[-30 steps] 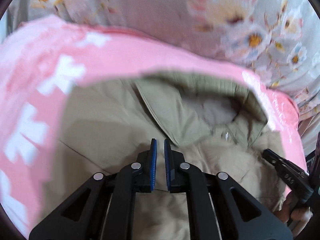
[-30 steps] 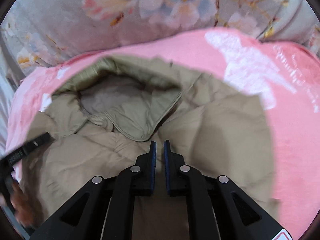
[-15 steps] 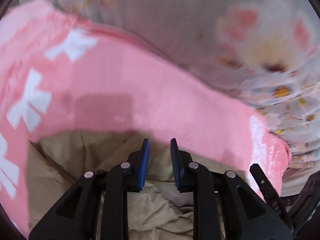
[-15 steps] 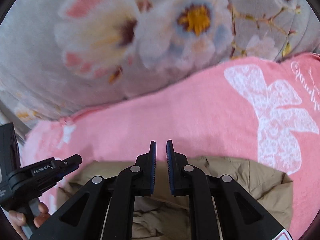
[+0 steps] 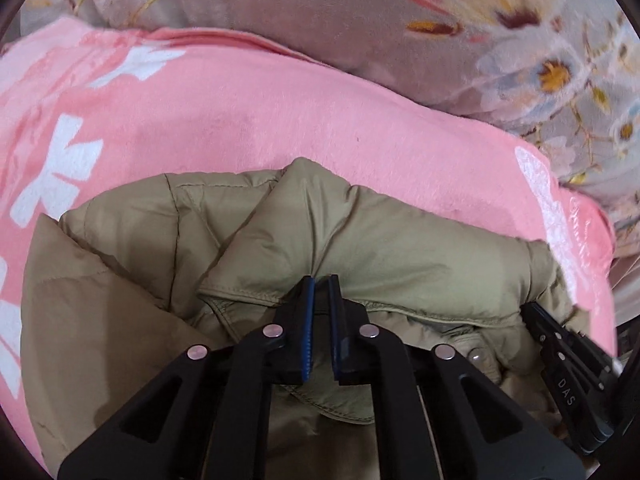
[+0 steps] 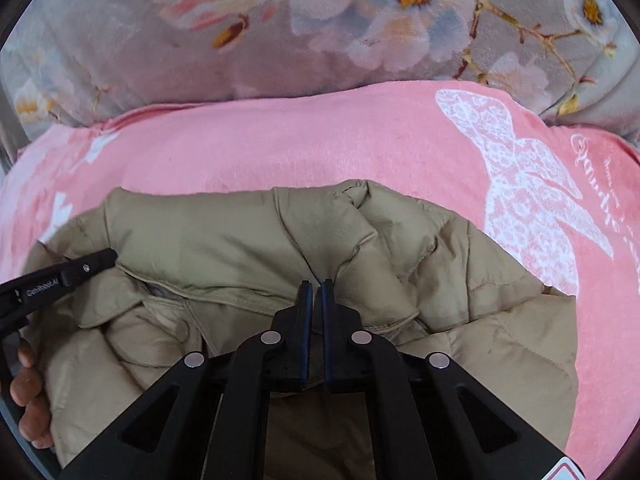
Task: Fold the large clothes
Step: 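Press the folded hem down near the collar with both grippers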
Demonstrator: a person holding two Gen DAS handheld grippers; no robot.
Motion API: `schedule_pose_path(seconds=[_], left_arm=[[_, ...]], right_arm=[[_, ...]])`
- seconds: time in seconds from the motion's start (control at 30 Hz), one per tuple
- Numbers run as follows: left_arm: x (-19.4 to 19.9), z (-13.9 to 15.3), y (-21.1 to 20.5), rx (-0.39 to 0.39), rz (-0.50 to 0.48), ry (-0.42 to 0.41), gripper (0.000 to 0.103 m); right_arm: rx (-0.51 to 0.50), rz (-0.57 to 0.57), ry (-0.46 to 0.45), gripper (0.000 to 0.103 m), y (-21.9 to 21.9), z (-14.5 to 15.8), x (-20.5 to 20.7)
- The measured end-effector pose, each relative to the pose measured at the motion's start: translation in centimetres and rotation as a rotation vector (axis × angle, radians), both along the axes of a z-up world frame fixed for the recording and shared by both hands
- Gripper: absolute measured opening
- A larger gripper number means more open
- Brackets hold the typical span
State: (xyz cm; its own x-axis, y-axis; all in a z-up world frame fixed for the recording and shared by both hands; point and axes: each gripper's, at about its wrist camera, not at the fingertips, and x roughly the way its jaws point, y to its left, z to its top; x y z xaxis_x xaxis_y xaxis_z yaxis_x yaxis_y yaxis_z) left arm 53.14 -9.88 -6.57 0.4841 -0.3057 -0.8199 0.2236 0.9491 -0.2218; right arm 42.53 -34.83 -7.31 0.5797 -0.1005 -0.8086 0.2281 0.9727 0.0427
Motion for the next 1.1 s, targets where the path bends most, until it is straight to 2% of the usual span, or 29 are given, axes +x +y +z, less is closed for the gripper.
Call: schedule_pose_path(seconds=[0.17, 0.3, 1.1], left_arm=[[-1.3, -0.7, -0.7, 0.049, -0.012, -0.102, 0.006], [-1.5, -0.8, -1.2, 0.097, -0.011, -0.132, 0.006], [-1.7, -1.3, -2.1, 0.161, -0.007, -0.151, 0.006]], right_arm=[[-0.041, -0.026, -0.016, 0.0, 0.6, -1.1, 0.3], [-0.06, -0.026, -0.017, 0.0, 0.8, -1.2, 0.5], [-0.06, -0.03, -0.029, 0.0, 0.9, -1.3, 0.5]])
